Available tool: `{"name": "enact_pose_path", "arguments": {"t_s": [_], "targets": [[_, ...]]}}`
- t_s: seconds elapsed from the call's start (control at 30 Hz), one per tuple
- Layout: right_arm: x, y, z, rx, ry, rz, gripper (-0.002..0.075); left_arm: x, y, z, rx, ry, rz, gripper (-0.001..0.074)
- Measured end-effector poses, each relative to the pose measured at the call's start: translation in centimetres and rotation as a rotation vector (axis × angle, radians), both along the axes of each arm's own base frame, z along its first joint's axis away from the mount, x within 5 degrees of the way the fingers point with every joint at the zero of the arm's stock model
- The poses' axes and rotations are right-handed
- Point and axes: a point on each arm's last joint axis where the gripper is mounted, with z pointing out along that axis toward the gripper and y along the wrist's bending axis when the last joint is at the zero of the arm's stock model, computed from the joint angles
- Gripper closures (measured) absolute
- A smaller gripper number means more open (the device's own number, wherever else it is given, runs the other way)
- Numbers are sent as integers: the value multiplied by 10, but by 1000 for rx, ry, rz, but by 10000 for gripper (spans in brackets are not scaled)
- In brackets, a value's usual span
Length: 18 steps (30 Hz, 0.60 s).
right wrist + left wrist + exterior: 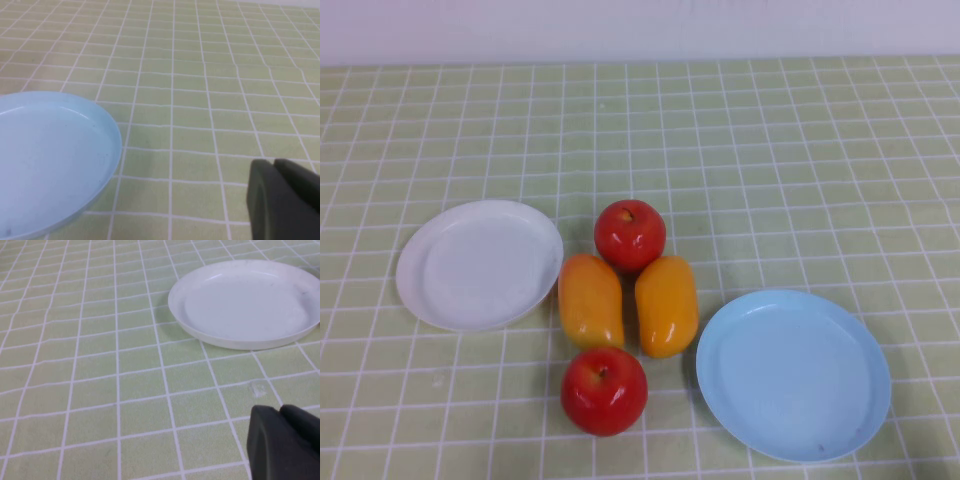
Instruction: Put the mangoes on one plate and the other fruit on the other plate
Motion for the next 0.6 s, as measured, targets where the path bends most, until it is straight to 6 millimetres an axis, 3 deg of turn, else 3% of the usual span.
{"name": "enact_pose_path", "arguments": {"t_s": [0.6], "targets": [[0, 0, 0, 0, 0, 0, 741, 0, -1, 0, -31, 1, -2, 733]]}}
